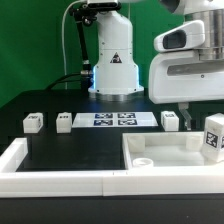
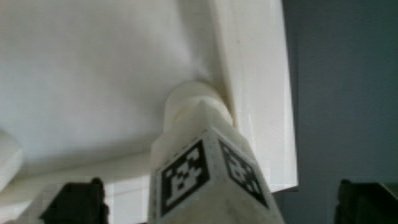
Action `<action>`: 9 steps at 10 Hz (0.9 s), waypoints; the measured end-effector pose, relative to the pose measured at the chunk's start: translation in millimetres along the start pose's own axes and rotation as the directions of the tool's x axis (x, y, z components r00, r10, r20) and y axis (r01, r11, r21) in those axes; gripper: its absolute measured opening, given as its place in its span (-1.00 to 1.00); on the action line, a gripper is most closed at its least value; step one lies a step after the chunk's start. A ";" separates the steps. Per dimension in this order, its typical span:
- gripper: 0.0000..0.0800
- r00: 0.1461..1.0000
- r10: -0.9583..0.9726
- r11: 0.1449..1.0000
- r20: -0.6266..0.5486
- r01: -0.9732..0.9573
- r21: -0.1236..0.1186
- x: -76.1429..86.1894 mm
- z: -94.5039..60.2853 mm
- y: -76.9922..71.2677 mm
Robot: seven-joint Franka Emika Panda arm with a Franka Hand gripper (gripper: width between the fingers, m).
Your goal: Assemble square table
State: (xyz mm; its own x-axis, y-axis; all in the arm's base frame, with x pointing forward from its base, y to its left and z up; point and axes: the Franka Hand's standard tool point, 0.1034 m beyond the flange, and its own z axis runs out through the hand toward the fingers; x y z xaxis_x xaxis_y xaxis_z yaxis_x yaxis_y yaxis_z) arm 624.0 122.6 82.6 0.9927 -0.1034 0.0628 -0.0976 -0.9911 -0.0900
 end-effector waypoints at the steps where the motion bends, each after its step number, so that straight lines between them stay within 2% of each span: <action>1: 0.62 0.997 -0.074 0.997 0.000 0.074 -0.003 0.5 0.3 -1.1; 4: 0.62 0.969 -0.246 0.969 0.017 0.247 -0.004 2.2 0.5 -3.4; 7: 0.62 0.901 -0.434 0.901 0.021 0.434 -0.011 2.6 0.8 -2.5; 9: -0.06 0.898 -0.439 0.898 0.021 0.440 -0.010 2.5 1.0 -2.1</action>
Offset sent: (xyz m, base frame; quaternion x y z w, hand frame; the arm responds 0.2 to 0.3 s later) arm 0.0089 0.0081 0.0008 -0.0095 -0.0243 -0.1545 0.9876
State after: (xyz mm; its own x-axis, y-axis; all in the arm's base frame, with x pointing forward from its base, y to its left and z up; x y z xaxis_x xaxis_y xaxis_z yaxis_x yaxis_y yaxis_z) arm 626.8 124.5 82.0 0.9359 0.3442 0.0750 0.3479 -0.9365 -0.0432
